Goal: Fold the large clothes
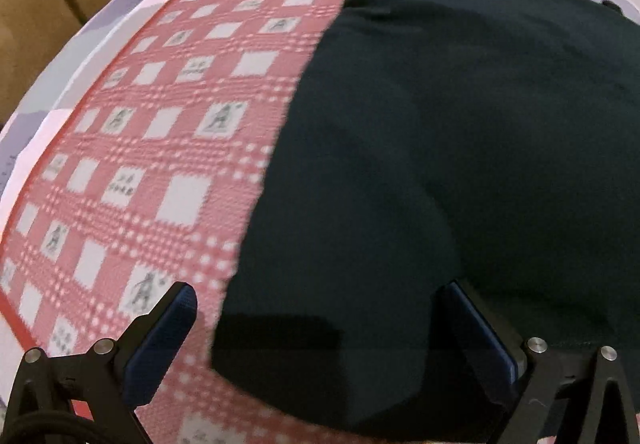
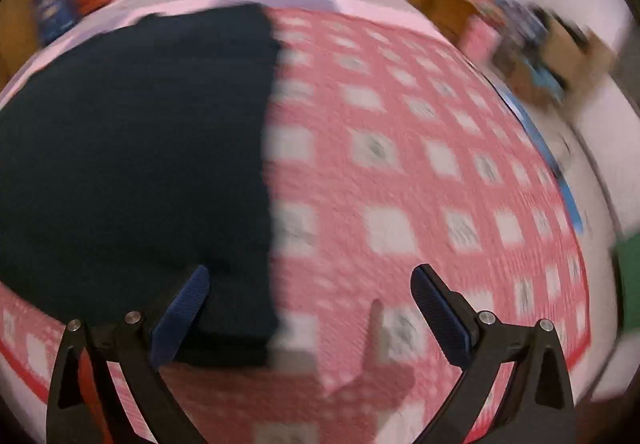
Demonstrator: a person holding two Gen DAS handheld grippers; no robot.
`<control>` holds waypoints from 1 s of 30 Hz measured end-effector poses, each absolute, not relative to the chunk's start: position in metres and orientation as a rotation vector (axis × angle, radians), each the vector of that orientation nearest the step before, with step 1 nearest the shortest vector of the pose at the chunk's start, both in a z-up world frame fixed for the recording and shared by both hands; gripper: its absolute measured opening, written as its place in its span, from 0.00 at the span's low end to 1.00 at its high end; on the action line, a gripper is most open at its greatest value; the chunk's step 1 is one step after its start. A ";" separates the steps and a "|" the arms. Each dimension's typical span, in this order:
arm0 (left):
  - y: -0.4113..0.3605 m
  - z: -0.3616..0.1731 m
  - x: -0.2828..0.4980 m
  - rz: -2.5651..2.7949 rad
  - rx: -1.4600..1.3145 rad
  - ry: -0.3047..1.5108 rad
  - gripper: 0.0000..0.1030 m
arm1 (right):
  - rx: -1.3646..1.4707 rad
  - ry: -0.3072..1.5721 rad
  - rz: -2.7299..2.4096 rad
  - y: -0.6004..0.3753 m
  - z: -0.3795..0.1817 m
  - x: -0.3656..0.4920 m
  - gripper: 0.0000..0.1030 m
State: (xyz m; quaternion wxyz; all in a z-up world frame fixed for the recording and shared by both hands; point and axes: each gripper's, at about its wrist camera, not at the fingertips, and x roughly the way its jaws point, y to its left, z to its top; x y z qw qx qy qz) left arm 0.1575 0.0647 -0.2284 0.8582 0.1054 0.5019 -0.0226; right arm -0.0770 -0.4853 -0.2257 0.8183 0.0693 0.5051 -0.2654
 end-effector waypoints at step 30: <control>0.066 0.045 -0.122 -0.263 0.195 1.094 0.99 | 0.243 1.107 -0.293 -0.126 0.044 -0.247 0.99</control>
